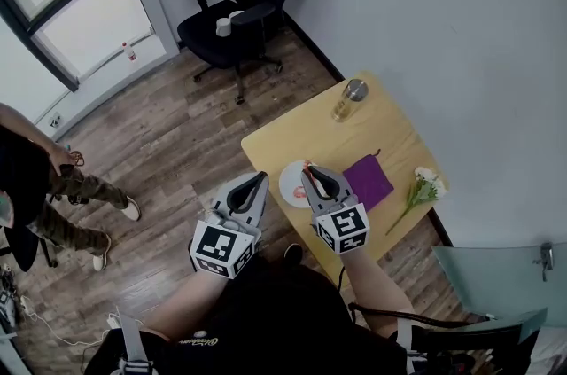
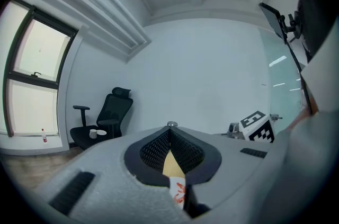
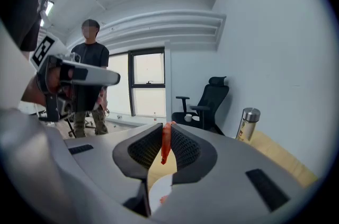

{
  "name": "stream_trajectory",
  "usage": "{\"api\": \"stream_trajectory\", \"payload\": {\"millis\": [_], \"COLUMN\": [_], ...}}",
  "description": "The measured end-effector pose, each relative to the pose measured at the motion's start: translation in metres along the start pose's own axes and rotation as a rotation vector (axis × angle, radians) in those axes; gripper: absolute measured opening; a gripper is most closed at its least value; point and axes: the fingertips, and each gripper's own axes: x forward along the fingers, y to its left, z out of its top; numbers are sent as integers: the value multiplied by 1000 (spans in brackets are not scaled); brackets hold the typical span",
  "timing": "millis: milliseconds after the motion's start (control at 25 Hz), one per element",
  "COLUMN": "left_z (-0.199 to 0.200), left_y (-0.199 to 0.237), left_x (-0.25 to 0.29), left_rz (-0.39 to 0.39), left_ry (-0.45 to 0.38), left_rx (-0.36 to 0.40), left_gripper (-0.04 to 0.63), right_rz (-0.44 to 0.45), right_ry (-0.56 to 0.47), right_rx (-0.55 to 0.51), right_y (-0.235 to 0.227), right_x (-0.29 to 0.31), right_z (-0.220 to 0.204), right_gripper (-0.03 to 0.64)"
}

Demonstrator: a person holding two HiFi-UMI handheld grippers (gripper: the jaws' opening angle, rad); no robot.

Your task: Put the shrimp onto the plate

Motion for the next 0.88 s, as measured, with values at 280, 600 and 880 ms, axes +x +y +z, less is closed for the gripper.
{"api": "stream_trajectory", "payload": {"millis": [280, 600, 880], "left_z": [-6, -14, -20], "left_y": [5, 14, 22], "left_x": [3, 2, 4], "left_rz": [9, 30, 50], "left_ry": [22, 42, 57], "left_rx": [-13, -23, -32], "left_gripper": [2, 2, 2], "right_rz": [26, 66, 83], "right_ry": [216, 422, 536], "right_rx": [-87, -160, -164], "right_y": [-9, -16, -27], "right_x": [36, 66, 80], "right_z": [-71, -133, -168], "right_gripper": [48, 48, 48]}}
